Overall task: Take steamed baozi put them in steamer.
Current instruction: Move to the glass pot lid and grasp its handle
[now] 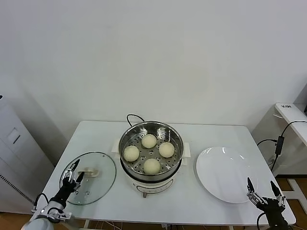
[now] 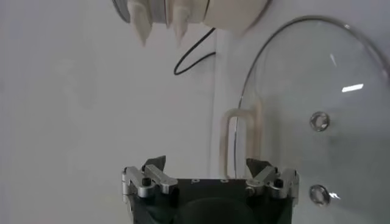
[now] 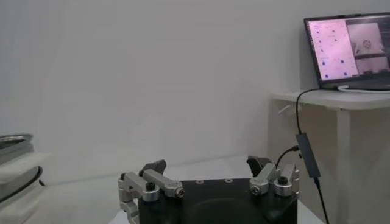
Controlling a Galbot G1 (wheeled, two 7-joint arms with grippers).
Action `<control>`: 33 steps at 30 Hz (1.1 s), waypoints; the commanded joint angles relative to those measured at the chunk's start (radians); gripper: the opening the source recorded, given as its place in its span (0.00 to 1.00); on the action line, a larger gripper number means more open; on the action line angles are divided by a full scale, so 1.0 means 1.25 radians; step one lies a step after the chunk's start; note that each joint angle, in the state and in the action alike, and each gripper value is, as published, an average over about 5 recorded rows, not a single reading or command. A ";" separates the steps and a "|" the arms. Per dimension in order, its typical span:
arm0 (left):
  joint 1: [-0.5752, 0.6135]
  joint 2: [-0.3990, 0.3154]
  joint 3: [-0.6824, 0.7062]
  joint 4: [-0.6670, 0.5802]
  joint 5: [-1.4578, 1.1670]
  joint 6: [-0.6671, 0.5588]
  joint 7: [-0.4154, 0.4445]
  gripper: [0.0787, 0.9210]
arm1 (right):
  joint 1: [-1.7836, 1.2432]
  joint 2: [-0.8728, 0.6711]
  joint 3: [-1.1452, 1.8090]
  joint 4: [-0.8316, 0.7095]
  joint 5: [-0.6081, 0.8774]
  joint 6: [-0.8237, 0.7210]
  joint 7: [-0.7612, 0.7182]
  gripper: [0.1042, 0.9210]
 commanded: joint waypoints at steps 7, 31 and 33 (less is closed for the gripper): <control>-0.058 -0.011 0.029 0.055 0.041 0.038 -0.007 0.88 | -0.016 0.011 0.009 -0.003 -0.013 0.012 -0.003 0.88; -0.046 -0.008 0.034 0.039 -0.042 0.040 -0.036 0.20 | -0.031 0.018 0.022 -0.006 -0.013 0.033 -0.002 0.88; -0.036 0.003 0.028 0.005 -0.055 0.041 -0.036 0.13 | -0.030 0.017 0.022 -0.004 -0.013 0.033 -0.001 0.88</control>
